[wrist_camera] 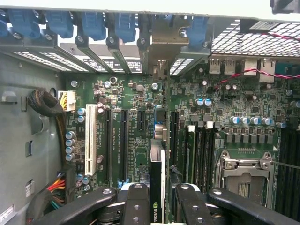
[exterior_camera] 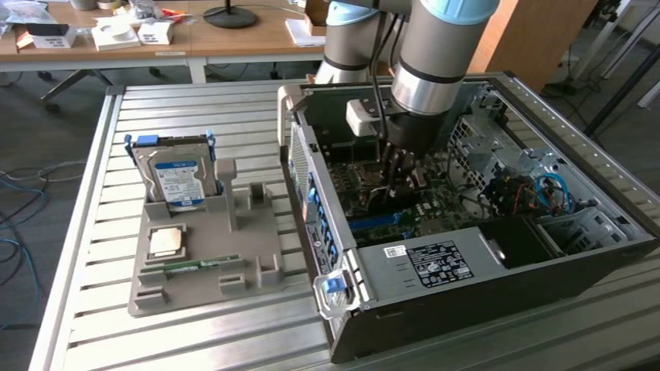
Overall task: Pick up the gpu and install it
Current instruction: 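Insert the gpu into the slot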
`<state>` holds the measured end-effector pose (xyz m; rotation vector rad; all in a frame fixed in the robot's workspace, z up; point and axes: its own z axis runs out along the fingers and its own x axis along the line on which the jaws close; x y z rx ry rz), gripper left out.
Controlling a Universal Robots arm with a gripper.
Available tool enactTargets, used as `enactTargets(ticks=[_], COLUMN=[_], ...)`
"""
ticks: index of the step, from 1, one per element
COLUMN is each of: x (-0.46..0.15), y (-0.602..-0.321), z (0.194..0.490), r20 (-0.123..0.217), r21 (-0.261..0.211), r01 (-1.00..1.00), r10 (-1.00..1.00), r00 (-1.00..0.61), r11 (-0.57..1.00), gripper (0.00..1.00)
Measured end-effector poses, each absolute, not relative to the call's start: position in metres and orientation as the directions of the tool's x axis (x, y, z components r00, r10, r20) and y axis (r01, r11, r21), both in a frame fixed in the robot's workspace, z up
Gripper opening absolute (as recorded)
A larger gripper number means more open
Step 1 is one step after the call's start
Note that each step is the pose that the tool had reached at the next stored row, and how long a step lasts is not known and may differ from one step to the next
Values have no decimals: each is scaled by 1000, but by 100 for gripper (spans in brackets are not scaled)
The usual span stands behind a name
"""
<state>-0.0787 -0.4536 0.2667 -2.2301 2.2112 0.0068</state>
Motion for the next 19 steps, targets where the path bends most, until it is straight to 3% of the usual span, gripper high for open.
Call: enactTargets(ticks=[19], x=[-81], y=[-454], z=[263], r20=[-4], r21=[1], r01=[-1000], r10=[-1000], r00=[9], r11=[-9], gripper=[26])
